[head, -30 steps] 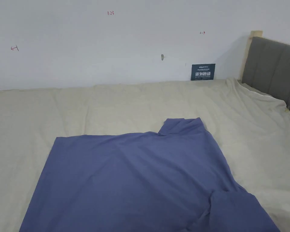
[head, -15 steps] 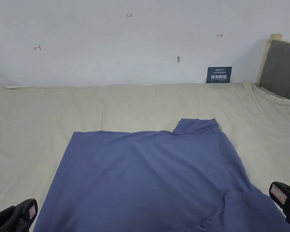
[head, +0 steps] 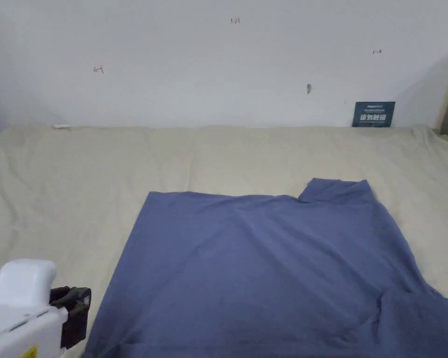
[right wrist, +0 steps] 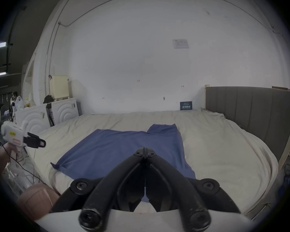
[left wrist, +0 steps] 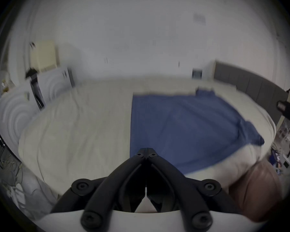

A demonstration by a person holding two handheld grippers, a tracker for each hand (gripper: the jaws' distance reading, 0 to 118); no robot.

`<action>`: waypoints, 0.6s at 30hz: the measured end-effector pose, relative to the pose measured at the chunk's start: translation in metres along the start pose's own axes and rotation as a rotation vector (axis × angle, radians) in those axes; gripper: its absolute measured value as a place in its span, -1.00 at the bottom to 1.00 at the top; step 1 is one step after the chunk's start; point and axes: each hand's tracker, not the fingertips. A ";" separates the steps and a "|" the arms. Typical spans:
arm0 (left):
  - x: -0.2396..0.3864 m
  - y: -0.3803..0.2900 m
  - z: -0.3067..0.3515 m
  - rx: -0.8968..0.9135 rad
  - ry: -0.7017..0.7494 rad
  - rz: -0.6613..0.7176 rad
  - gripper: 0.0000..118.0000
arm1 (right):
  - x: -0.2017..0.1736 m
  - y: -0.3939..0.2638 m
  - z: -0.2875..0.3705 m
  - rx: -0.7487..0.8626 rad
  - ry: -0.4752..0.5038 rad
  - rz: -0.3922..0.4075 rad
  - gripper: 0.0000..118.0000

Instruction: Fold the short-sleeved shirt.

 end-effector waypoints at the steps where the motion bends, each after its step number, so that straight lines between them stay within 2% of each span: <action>1: -0.010 0.002 -0.017 -0.084 -0.032 0.008 -1.00 | -0.002 -0.003 -0.001 -0.013 0.003 0.009 -1.00; 4: -0.025 -0.011 -0.056 -0.218 -0.082 0.036 -1.00 | -0.007 -0.009 -0.005 -0.046 0.026 0.012 -1.00; 5: -0.026 -0.014 -0.063 -0.248 -0.090 0.034 -0.77 | -0.009 -0.011 -0.006 -0.058 0.035 0.007 -1.00; 6: -0.026 -0.017 -0.070 -0.278 -0.088 0.039 0.02 | -0.010 -0.012 -0.008 -0.069 0.043 0.001 -1.00; 7: -0.025 -0.021 -0.078 -0.304 -0.080 0.043 0.65 | -0.012 -0.013 -0.010 -0.081 0.051 -0.005 -1.00; 8: -0.024 -0.025 -0.082 -0.317 -0.082 0.033 1.00 | -0.014 -0.013 -0.010 -0.085 0.053 -0.006 -1.00; 14: -0.022 -0.032 -0.104 -0.327 -0.039 0.022 0.96 | -0.020 -0.016 -0.016 -0.124 0.075 -0.016 -1.00; 16: -0.022 -0.033 -0.108 -0.323 -0.029 0.012 0.62 | -0.021 -0.018 -0.016 -0.140 0.082 -0.011 -1.00; 17: -0.022 -0.034 -0.107 -0.321 -0.033 -0.001 0.60 | -0.021 -0.019 -0.017 -0.146 0.083 -0.006 -1.00; 18: -0.018 -0.034 -0.105 -0.318 -0.002 -0.025 0.48 | -0.022 -0.020 -0.017 -0.154 0.083 0.002 -1.00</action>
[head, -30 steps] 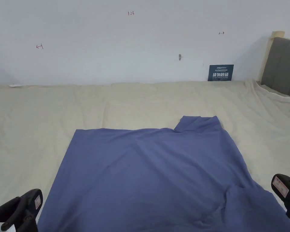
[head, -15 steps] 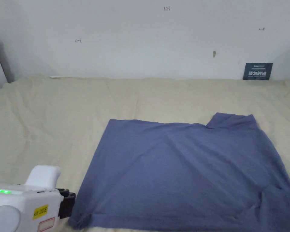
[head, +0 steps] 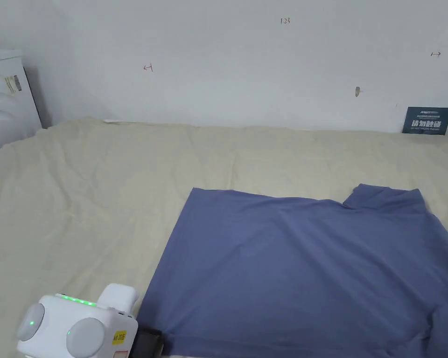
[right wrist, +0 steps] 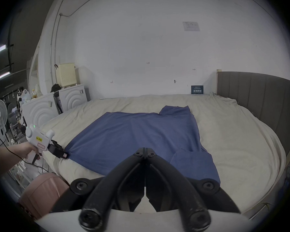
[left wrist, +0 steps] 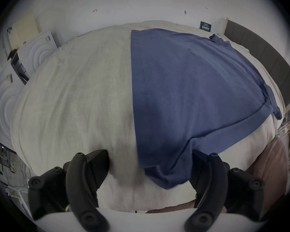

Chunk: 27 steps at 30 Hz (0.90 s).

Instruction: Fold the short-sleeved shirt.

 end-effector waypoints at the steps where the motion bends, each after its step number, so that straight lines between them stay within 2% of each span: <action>1: 0.004 -0.001 0.004 0.019 -0.010 -0.011 0.34 | 0.000 -0.002 -0.001 -0.007 -0.002 0.006 -1.00; 2: 0.007 -0.002 0.007 0.026 -0.018 -0.022 0.25 | 0.000 -0.003 0.000 -0.011 -0.006 0.009 -1.00; 4: 0.012 -0.005 0.015 0.048 0.009 -0.067 -0.24 | 0.002 -0.006 -0.001 -0.019 -0.010 0.009 -1.00; 6: 0.018 -0.006 0.022 0.086 0.027 -0.101 -0.46 | 0.007 -0.009 -0.002 -0.023 -0.020 -0.001 -1.00; 7: 0.015 -0.005 0.026 0.105 -0.033 -0.095 -0.61 | 0.011 -0.009 -0.003 -0.026 -0.029 -0.004 -1.00; 8: 0.016 -0.004 0.029 0.104 -0.041 -0.085 -0.92 | 0.015 -0.010 -0.004 -0.031 -0.039 -0.004 -1.00; 12: 0.018 0.001 0.030 0.100 -0.061 -0.099 -0.92 | 0.043 -0.009 -0.008 -0.075 -0.106 0.011 -1.00; 16: 0.012 0.005 0.036 0.112 -0.094 -0.055 -0.92 | 0.087 -0.010 -0.019 -0.209 -0.129 -0.052 -0.98; 17: 0.011 0.005 0.037 0.125 -0.104 -0.036 -0.92 | 0.098 -0.012 -0.023 -0.255 -0.123 -0.071 -0.78; 18: 0.010 0.006 0.040 0.135 -0.114 -0.016 -0.92 | 0.116 -0.019 -0.031 -0.326 -0.127 -0.089 -0.15; 19: 0.010 0.005 0.042 0.142 -0.125 -0.001 -0.92 | 0.128 -0.027 -0.039 -0.390 -0.147 -0.104 0.34; 20: 0.009 0.006 0.044 0.147 -0.128 0.007 -0.92 | 0.137 -0.034 -0.044 -0.438 -0.158 -0.109 0.56; 22: 0.007 0.005 0.047 0.160 -0.139 0.032 -0.92 | 0.155 -0.052 -0.048 -0.468 -0.195 -0.115 0.55; 24: 0.011 0.004 0.052 0.161 -0.149 0.051 -0.92 | 0.164 -0.061 -0.052 -0.510 -0.221 -0.157 0.53; 26: 0.011 0.003 0.053 0.160 -0.152 0.060 -0.92 | 0.165 -0.066 -0.051 -0.527 -0.167 -0.213 0.18; 27: 0.012 0.003 0.054 0.156 -0.152 0.062 -0.92 | 0.163 -0.066 -0.050 -0.518 -0.160 -0.194 0.03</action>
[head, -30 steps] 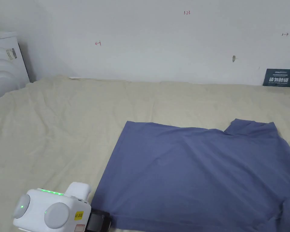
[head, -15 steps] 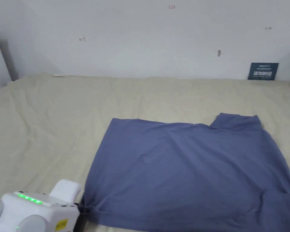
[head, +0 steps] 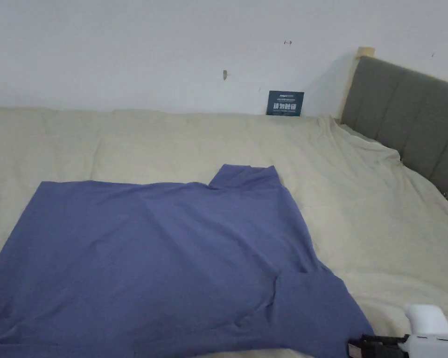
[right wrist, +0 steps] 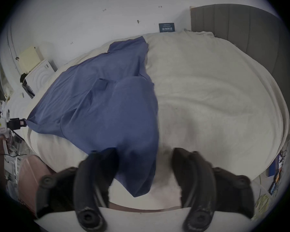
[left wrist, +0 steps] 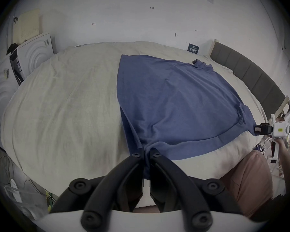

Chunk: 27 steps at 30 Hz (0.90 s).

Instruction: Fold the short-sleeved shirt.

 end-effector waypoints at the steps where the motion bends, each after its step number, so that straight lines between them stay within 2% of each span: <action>1: 0.001 -0.001 0.000 -0.007 0.003 0.001 -0.92 | -0.006 0.001 0.000 0.014 -0.040 0.044 -0.01; 2: 0.002 -0.001 -0.002 -0.013 0.007 -0.002 -0.92 | -0.009 0.003 -0.001 0.010 -0.055 0.086 -0.02; 4: 0.002 -0.002 -0.005 -0.022 0.010 -0.003 -0.92 | -0.014 0.006 -0.002 -0.016 -0.050 0.114 -0.11; 5: 0.003 -0.003 -0.006 -0.028 0.009 0.002 -0.92 | -0.015 0.006 -0.002 -0.016 -0.055 0.118 -0.35; 6: 0.003 -0.004 -0.007 -0.031 0.009 0.006 -0.92 | -0.017 0.006 0.001 -0.012 -0.058 0.125 -0.97; 16: 0.002 -0.004 0.003 -0.011 0.007 0.029 -0.92 | -0.031 0.011 0.031 0.051 -0.065 0.181 -0.96; 22: 0.000 -0.003 0.013 0.008 0.002 0.026 -0.92 | -0.025 0.018 0.054 0.061 0.010 0.109 -0.96; 27: -0.006 0.001 0.021 0.019 -0.031 0.074 -0.92 | -0.027 0.026 0.069 0.054 0.026 0.098 -0.96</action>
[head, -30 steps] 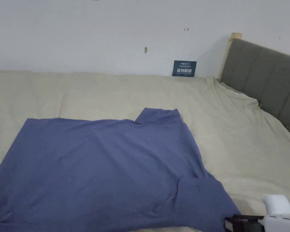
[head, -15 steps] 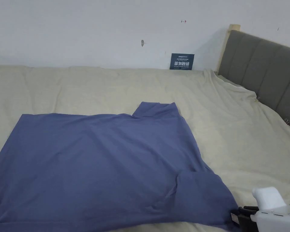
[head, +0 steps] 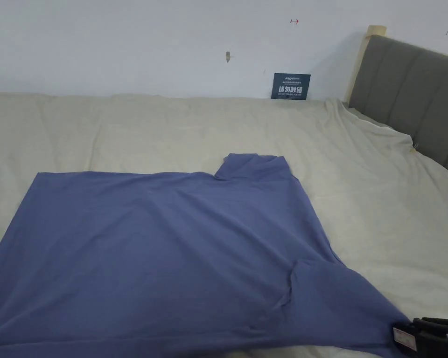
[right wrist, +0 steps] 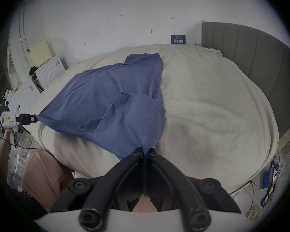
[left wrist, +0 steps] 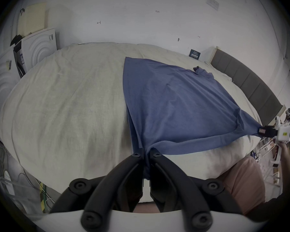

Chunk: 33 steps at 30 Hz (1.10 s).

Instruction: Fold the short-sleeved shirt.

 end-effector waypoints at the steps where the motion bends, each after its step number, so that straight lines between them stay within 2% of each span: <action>1: -0.003 0.002 0.001 0.001 -0.008 0.010 -0.92 | -0.001 0.003 0.003 -0.002 0.000 0.004 -0.96; 6: -0.014 0.018 0.008 0.005 -0.030 0.089 -0.92 | -0.003 0.022 0.012 -0.020 0.027 -0.039 -0.96; 11: -0.028 0.049 0.001 0.026 -0.078 0.152 -0.92 | 0.005 0.060 0.015 0.010 0.106 -0.195 -0.96; 13: -0.031 0.064 -0.007 0.021 -0.088 0.164 -0.92 | 0.005 0.081 0.009 0.000 0.106 -0.210 -0.96; 21: -0.053 0.135 -0.088 -0.014 -0.068 0.221 -0.92 | 0.019 0.177 -0.089 -0.148 0.150 -0.309 -0.96; 27: -0.059 0.174 -0.157 -0.058 -0.047 0.283 -0.92 | 0.023 0.229 -0.179 -0.236 0.021 -0.349 -0.96; 29: -0.056 0.178 -0.171 -0.078 -0.021 0.267 -0.91 | 0.025 0.235 -0.202 -0.254 0.012 -0.379 -0.91; 30: -0.055 0.180 -0.176 -0.068 -0.006 0.247 -0.81 | 0.024 0.237 -0.212 -0.259 0.003 -0.386 -0.74; 31: -0.054 0.182 -0.179 -0.065 -0.007 0.216 -0.59 | 0.023 0.236 -0.217 -0.244 -0.019 -0.395 -0.39; 32: -0.054 0.183 -0.181 -0.054 0.006 0.201 -0.18 | 0.024 0.233 -0.220 -0.193 -0.039 -0.388 0.13; 33: -0.055 0.184 -0.181 -0.023 0.047 0.184 0.53 | 0.023 0.230 -0.220 -0.140 -0.035 -0.374 0.64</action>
